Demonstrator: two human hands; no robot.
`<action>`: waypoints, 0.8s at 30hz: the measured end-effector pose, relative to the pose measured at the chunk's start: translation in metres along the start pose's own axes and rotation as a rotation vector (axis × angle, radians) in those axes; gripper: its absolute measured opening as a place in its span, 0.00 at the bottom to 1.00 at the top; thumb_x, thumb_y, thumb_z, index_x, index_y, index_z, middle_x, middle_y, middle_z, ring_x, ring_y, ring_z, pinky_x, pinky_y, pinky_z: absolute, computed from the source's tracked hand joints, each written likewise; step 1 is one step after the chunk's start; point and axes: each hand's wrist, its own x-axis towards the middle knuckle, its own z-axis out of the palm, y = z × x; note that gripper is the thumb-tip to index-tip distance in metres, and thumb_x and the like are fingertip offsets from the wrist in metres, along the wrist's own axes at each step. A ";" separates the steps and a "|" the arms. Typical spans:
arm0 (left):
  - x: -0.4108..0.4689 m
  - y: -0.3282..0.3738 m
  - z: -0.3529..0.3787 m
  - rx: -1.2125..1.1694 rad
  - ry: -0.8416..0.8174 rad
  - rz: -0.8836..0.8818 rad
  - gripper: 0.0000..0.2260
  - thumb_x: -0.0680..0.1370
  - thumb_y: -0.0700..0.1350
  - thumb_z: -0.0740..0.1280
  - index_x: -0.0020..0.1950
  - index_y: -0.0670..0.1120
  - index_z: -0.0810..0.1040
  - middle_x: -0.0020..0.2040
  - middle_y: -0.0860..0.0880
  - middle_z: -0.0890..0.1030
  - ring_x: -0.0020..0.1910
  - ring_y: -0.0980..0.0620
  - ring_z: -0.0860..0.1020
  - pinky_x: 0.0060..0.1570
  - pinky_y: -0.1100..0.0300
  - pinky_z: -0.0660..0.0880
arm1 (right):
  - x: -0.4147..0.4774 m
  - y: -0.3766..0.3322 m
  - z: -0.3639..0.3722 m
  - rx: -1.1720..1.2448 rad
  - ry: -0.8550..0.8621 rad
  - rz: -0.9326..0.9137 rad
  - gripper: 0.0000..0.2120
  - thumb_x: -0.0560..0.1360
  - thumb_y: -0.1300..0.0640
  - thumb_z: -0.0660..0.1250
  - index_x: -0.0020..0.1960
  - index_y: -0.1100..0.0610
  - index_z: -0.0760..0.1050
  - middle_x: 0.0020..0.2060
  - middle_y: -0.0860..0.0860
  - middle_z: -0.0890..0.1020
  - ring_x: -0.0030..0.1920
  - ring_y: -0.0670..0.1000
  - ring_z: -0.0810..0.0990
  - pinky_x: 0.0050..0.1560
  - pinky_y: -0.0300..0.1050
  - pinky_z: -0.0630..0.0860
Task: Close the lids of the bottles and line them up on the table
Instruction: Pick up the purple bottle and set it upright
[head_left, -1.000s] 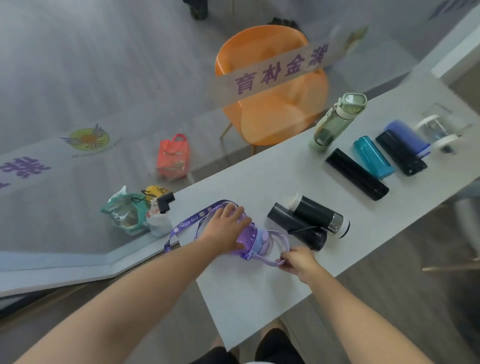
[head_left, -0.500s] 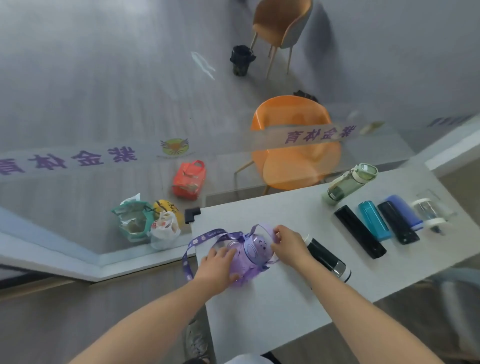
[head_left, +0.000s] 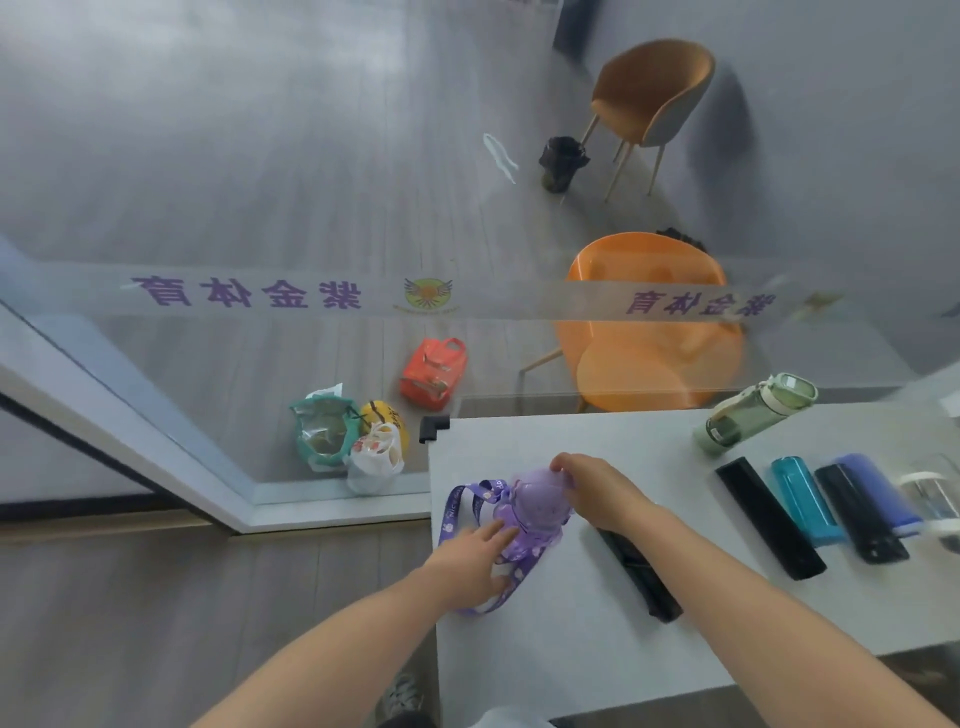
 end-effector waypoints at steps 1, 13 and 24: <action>-0.002 0.006 0.000 0.010 0.016 -0.005 0.31 0.79 0.58 0.61 0.78 0.57 0.51 0.79 0.53 0.54 0.74 0.44 0.60 0.68 0.46 0.67 | 0.000 0.003 0.000 0.009 0.003 -0.021 0.16 0.78 0.59 0.64 0.65 0.53 0.72 0.58 0.52 0.80 0.53 0.53 0.79 0.55 0.51 0.80; 0.025 0.112 0.059 -0.045 0.169 -0.216 0.22 0.79 0.55 0.62 0.72 0.51 0.66 0.70 0.49 0.69 0.67 0.45 0.68 0.62 0.48 0.71 | -0.044 0.141 0.015 0.149 0.020 -0.182 0.24 0.78 0.54 0.67 0.73 0.51 0.69 0.67 0.50 0.75 0.65 0.53 0.76 0.66 0.49 0.73; 0.068 0.226 0.143 -0.241 0.275 -0.372 0.18 0.80 0.54 0.61 0.69 0.53 0.70 0.69 0.53 0.73 0.65 0.50 0.71 0.63 0.53 0.71 | -0.116 0.274 0.084 0.119 -0.108 -0.104 0.18 0.78 0.56 0.66 0.68 0.49 0.73 0.60 0.47 0.78 0.57 0.51 0.78 0.58 0.48 0.76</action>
